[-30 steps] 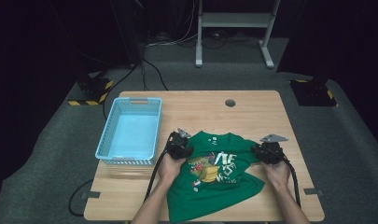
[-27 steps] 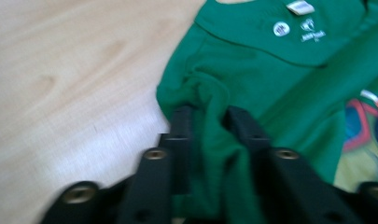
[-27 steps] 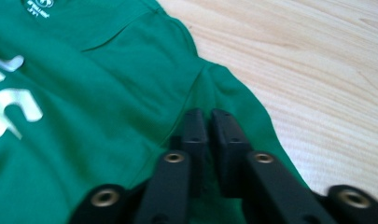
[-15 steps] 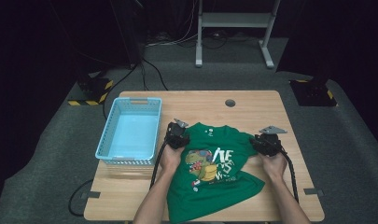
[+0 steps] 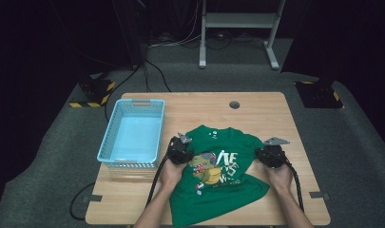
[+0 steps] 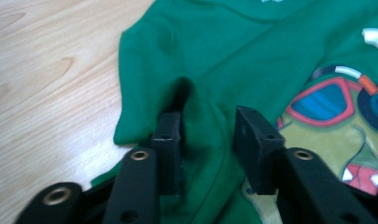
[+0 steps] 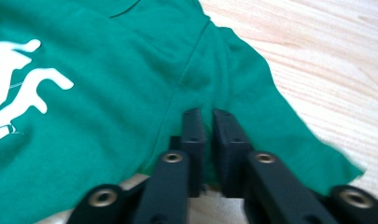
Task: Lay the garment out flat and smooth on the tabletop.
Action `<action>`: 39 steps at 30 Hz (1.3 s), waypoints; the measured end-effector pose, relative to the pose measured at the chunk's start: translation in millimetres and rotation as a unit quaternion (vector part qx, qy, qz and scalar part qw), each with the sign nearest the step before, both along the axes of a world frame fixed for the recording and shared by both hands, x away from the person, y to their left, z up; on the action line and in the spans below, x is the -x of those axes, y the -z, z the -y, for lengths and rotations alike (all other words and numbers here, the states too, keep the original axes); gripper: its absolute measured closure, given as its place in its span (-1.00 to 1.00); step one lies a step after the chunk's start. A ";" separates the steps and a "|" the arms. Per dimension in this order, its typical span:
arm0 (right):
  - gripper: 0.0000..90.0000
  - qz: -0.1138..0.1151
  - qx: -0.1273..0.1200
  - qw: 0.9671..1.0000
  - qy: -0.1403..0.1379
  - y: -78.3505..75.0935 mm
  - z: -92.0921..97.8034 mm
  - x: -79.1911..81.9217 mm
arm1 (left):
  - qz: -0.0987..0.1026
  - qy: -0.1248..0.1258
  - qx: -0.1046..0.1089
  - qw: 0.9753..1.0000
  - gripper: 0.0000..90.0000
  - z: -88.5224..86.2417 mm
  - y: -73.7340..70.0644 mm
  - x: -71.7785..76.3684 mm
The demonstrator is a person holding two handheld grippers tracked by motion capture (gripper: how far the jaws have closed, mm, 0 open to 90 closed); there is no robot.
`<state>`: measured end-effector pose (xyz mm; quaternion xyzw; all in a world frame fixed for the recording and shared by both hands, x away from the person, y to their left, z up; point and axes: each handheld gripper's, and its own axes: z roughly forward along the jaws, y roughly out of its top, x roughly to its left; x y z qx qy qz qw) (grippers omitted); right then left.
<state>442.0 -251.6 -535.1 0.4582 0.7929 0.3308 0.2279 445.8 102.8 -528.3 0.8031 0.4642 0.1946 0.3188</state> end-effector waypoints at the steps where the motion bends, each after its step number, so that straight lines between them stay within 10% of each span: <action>1: 0.91 0.000 0.004 1.000 -0.001 -0.3 -0.6 -1.1 | -0.001 -0.001 -0.005 1.000 0.52 0.9 -0.9 -2.2; 4: 0.94 0.000 0.009 1.000 0.005 -1.7 -0.6 -7.2 | 0.001 0.000 -0.038 0.999 0.76 6.7 -3.2 -15.7; 10: 0.88 0.026 -0.009 0.999 0.029 -11.2 0.5 -22.2 | 0.032 -0.035 -0.027 0.999 0.71 7.4 -14.6 -33.3; 24: 0.47 0.029 -0.030 0.999 -0.008 -8.7 3.7 13.2 | 0.030 0.026 -0.040 0.998 0.24 1.6 -15.7 18.2; 39: 0.89 0.017 0.004 1.000 -0.005 0.0 -10.5 -7.7 | 0.013 -0.023 -0.054 0.998 0.64 12.6 -9.7 -35.9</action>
